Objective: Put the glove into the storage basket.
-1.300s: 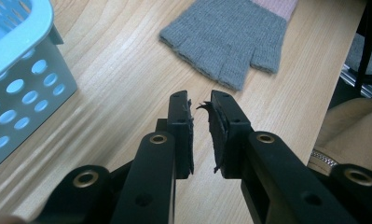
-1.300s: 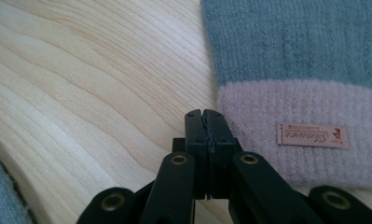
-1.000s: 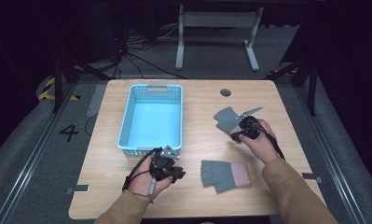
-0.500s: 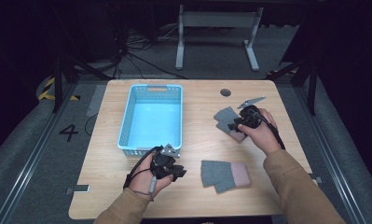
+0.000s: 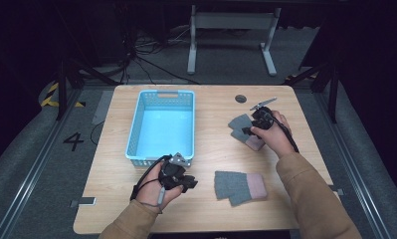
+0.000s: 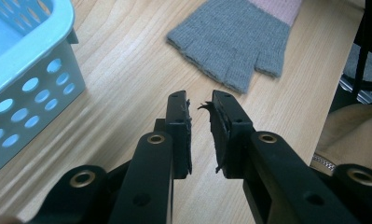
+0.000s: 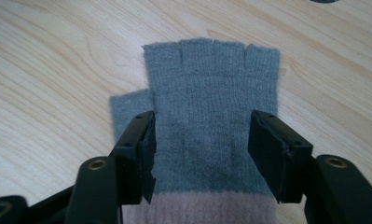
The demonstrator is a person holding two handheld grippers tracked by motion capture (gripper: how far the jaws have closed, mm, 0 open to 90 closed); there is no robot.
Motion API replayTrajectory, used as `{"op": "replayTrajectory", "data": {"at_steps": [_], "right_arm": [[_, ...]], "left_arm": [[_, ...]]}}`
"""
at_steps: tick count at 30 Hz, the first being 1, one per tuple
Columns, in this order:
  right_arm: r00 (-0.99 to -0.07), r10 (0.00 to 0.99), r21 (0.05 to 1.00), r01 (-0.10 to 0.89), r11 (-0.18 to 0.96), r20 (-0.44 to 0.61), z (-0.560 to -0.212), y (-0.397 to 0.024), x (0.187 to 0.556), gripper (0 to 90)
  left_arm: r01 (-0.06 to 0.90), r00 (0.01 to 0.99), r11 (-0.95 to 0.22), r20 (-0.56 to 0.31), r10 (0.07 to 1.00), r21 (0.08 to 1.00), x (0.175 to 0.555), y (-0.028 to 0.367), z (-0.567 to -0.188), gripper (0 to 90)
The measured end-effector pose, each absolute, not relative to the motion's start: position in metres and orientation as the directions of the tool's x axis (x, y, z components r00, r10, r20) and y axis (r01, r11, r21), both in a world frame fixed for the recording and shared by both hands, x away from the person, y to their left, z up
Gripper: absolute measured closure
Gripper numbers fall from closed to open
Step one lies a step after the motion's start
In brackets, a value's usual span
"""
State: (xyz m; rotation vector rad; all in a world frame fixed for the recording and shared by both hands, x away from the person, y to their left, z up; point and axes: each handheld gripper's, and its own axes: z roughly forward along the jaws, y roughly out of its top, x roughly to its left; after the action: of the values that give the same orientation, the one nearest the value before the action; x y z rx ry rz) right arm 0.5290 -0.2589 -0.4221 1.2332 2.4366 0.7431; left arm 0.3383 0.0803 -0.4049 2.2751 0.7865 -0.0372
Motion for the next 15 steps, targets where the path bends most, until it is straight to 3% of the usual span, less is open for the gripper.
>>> {"op": "replayTrajectory", "data": {"at_steps": [15], "right_arm": [[-0.558, 0.829, 0.525, 0.694, 0.493, -0.040, -0.436, -0.255, 0.534, 41.6]], "left_arm": [[0.552, 0.811, -0.551, -0.249, 0.529, 0.626, 0.339, 0.082, -0.404, 77.3]]}}
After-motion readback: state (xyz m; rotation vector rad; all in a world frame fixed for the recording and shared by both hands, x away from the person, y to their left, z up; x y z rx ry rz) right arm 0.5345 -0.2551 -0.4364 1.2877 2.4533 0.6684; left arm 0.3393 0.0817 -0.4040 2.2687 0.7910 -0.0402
